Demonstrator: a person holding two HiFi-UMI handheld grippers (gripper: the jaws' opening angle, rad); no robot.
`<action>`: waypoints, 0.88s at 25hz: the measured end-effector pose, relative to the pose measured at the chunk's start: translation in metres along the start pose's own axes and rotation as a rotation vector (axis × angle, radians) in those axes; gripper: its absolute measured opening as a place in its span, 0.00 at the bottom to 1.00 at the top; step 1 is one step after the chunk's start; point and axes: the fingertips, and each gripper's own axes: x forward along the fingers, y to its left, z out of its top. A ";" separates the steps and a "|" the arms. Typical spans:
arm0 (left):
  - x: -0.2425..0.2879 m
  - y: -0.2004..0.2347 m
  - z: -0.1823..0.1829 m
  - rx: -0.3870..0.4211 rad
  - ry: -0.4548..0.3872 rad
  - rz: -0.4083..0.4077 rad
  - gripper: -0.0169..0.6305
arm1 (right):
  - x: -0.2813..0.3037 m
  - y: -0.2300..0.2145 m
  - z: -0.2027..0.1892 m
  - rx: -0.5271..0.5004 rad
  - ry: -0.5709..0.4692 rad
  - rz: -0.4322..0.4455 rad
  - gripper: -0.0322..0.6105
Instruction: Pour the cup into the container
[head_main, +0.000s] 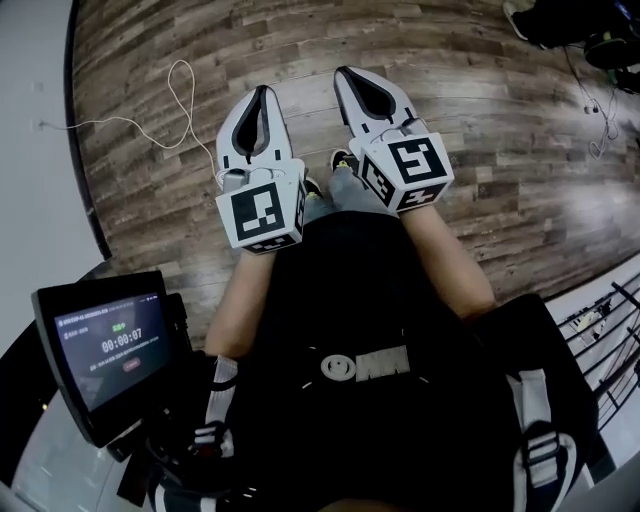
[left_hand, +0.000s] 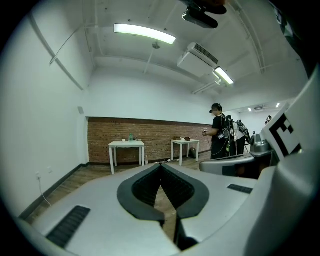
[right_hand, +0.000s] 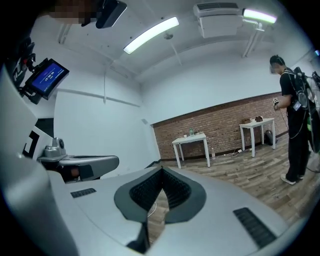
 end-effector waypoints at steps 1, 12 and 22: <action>0.009 0.000 0.001 -0.003 0.009 0.005 0.03 | 0.006 -0.008 0.002 0.003 0.001 0.001 0.04; 0.082 0.006 0.025 -0.002 0.049 0.013 0.03 | 0.067 -0.044 0.025 0.010 0.042 0.031 0.04; 0.088 0.062 0.017 -0.037 0.020 0.005 0.03 | 0.107 -0.018 0.023 -0.043 0.051 0.001 0.04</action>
